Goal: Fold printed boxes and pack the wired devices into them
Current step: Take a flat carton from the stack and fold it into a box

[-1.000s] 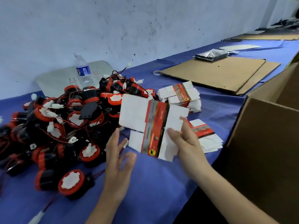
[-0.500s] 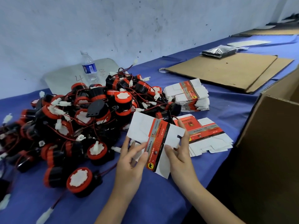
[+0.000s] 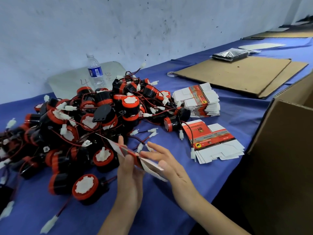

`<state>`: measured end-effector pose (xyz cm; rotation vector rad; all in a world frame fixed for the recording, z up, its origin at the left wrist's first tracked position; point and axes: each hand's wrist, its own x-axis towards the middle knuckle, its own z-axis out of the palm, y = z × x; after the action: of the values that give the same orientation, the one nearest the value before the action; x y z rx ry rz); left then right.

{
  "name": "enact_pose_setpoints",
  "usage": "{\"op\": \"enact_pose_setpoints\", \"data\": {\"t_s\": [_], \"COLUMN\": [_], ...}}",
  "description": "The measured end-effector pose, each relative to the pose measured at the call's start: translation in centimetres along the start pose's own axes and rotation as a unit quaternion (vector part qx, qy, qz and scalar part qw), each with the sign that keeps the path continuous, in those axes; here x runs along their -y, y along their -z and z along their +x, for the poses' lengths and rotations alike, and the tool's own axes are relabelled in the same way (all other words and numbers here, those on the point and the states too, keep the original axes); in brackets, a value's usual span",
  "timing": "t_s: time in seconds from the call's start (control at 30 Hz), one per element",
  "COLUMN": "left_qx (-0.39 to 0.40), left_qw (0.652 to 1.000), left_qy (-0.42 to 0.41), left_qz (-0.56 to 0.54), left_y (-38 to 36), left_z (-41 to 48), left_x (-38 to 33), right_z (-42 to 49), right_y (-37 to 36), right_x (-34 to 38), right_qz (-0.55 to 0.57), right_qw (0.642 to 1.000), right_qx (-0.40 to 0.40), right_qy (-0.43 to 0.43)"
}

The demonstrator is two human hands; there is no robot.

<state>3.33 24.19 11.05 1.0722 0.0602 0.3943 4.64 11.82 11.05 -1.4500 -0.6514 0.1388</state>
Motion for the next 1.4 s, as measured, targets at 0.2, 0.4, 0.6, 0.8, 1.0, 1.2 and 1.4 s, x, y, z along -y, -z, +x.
{"op": "enact_pose_setpoints", "data": {"t_s": [0.2, 0.4, 0.6, 0.8, 1.0, 1.2, 1.4], "left_qx": [-0.001, 0.006, 0.017, 0.006, -0.005, 0.035, 0.039], "left_qw": [0.998, 0.996, 0.993, 0.991, 0.997, 0.994, 0.995], "left_qy": [0.042, 0.073, 0.113, 0.132, 0.076, 0.096, 0.088], "left_qz": [-0.035, 0.049, 0.014, 0.007, 0.012, 0.037, 0.018], "left_y": [-0.7, -0.5, 0.3, 0.7, 0.0, -0.1, 0.0], "left_z": [-0.7, -0.6, -0.2, 0.4, 0.1, -0.2, -0.1], "left_x": [0.3, 0.0, -0.3, 0.1, 0.1, 0.2, 0.1], "right_z": [0.5, 3.2, 3.0, 2.8, 2.8, 2.4, 2.2], "right_y": [0.5, 3.2, 5.1, 6.5, 6.5, 6.0, 5.9], "right_x": [-0.1, 2.0, 0.6, 0.9, 0.4, 0.8, 1.4], "right_qz": [-0.032, 0.113, 0.08, 0.0, 0.143, 0.204, 0.072], "right_qw": [0.998, 0.97, 0.976, 0.991, 0.971, 0.952, 0.983], "right_qx": [0.014, 0.091, 0.03, -0.004, -0.102, -0.083, -0.034], "right_qy": [-0.045, -0.196, -0.202, -0.137, -0.161, -0.214, -0.165]}}
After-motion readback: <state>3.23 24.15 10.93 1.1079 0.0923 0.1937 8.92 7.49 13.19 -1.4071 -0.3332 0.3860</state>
